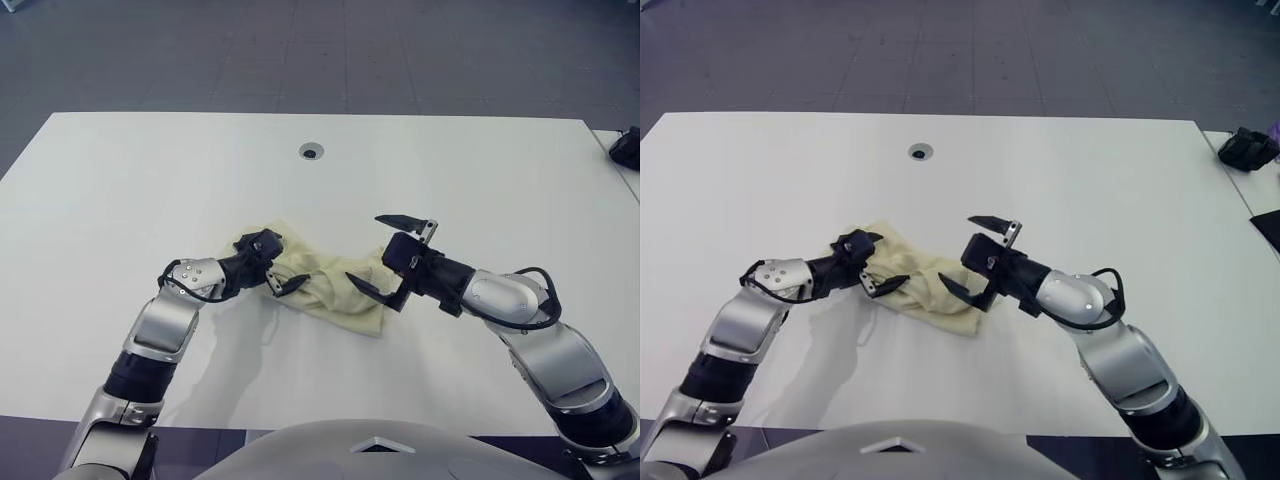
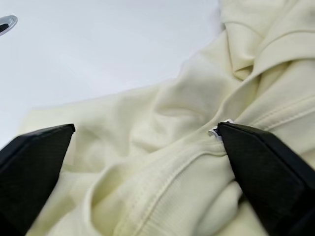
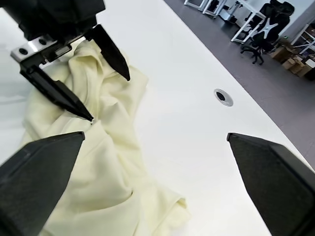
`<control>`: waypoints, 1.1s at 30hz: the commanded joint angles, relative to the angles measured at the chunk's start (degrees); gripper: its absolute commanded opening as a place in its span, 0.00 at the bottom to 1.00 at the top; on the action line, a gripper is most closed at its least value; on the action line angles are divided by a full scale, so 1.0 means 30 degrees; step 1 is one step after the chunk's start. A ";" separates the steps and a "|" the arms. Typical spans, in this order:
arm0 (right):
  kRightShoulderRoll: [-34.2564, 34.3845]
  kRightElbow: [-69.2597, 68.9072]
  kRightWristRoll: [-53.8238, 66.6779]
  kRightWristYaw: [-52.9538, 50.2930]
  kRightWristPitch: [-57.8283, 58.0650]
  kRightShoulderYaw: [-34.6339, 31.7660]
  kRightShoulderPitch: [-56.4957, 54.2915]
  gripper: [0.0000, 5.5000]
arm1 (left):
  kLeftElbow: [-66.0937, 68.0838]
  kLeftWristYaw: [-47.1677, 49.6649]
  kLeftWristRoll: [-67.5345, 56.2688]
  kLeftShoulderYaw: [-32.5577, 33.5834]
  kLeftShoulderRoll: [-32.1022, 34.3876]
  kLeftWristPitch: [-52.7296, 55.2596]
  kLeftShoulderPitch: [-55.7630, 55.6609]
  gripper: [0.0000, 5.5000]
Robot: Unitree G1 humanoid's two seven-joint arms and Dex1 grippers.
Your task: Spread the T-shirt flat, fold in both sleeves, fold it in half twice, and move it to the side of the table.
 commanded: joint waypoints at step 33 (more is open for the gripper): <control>-0.4028 0.3956 -0.6975 0.1894 -0.4509 0.0512 0.2760 0.98 | -0.1520 0.3979 -0.2871 0.5322 0.1323 0.4650 -0.5711 0.98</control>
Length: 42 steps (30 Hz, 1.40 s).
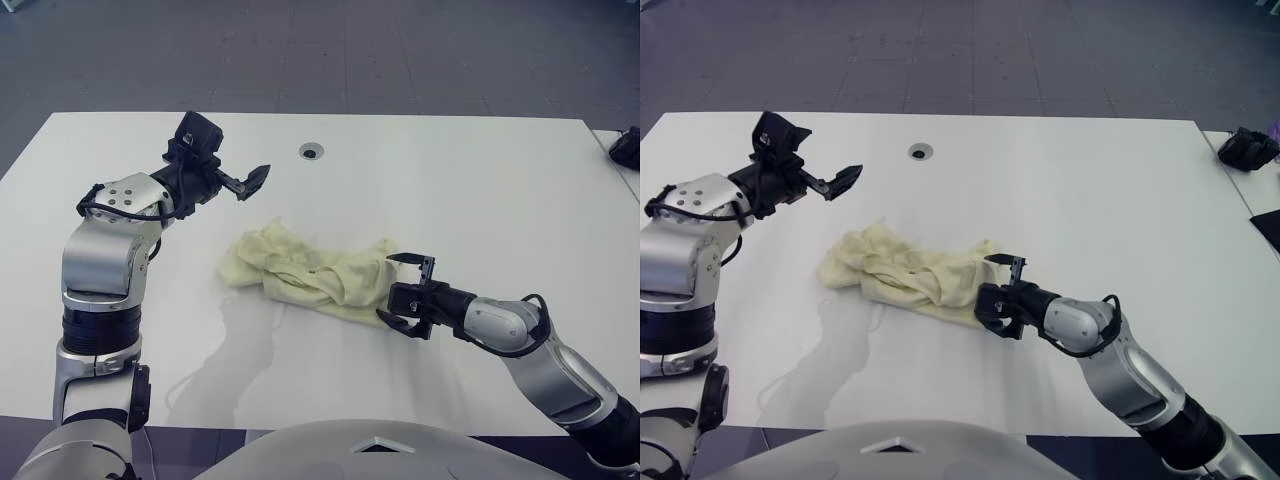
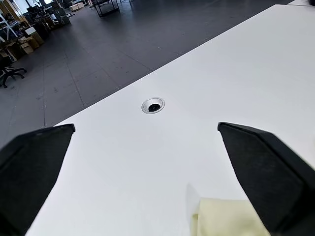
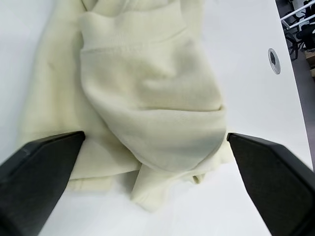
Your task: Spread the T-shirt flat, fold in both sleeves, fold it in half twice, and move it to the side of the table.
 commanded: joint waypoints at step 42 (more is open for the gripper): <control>0.1673 0.0616 -0.2982 -0.0305 -0.3297 -0.1799 0.1463 0.98 | -0.0241 0.0486 0.0187 -0.0785 0.0314 -0.0491 0.0979 0.98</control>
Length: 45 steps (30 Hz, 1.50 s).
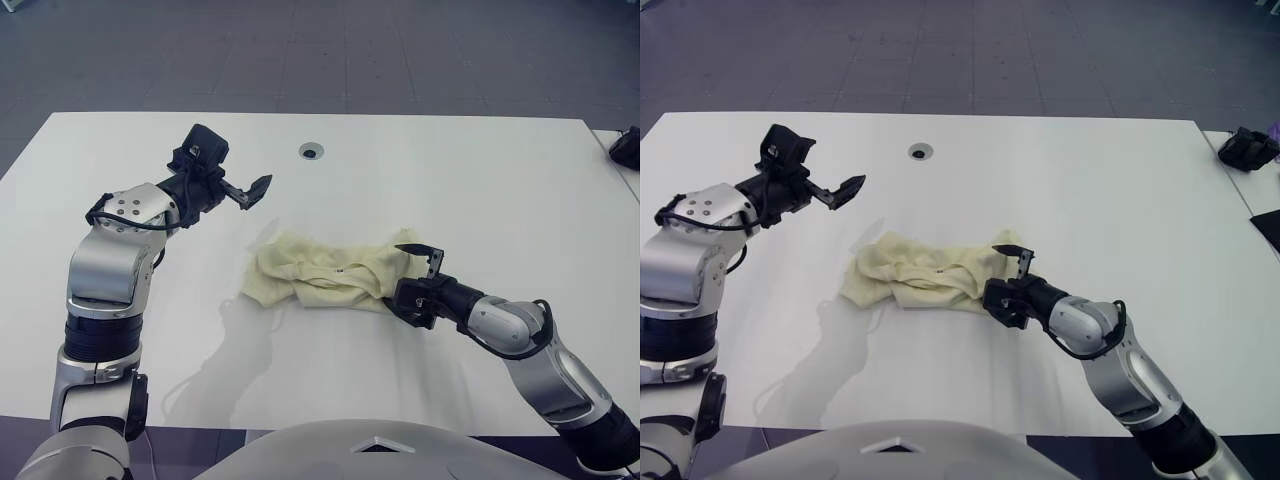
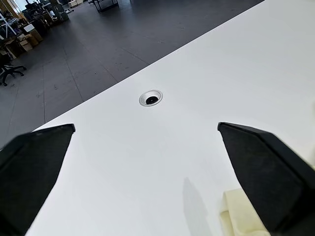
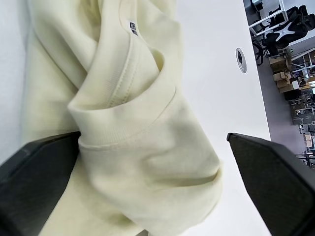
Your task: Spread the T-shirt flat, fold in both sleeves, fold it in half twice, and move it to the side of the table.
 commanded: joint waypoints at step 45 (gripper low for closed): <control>0.1094 -0.0448 -0.0386 0.0724 -0.1364 -0.1573 -0.0889 0.00 | -0.1485 -0.2805 -0.0190 -0.0907 0.2232 -0.2633 0.1991 0.98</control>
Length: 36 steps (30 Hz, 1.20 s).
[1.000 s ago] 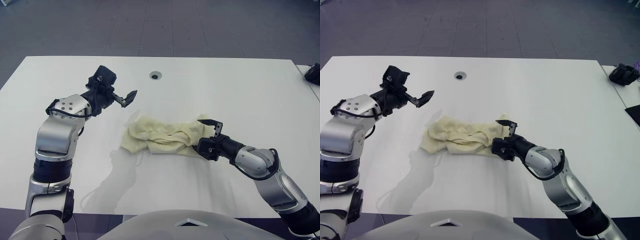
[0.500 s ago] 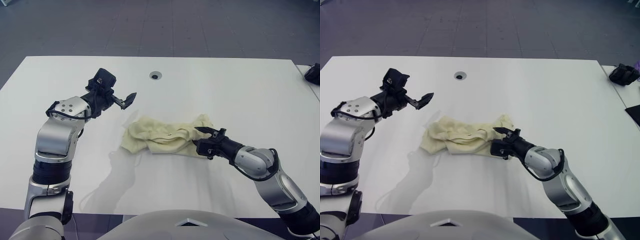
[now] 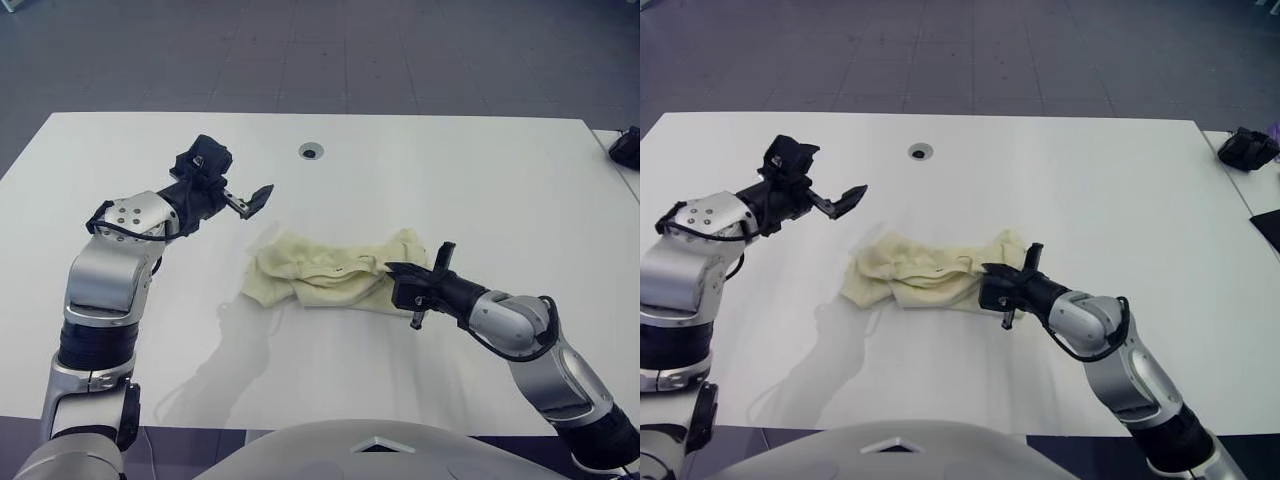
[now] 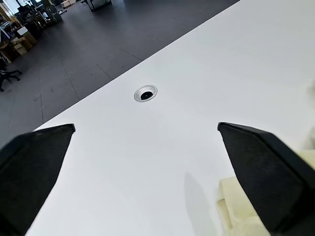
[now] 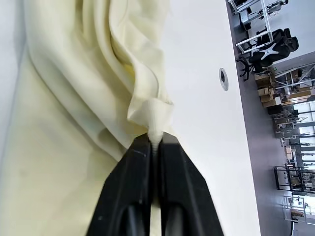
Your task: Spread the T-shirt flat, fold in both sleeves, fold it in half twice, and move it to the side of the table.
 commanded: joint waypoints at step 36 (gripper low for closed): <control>0.0688 0.0063 -0.0103 -0.0295 -0.0087 -0.0821 -0.0977 0.00 | -0.0092 -0.5422 0.2006 -0.6317 0.2784 -0.1267 0.2039 0.44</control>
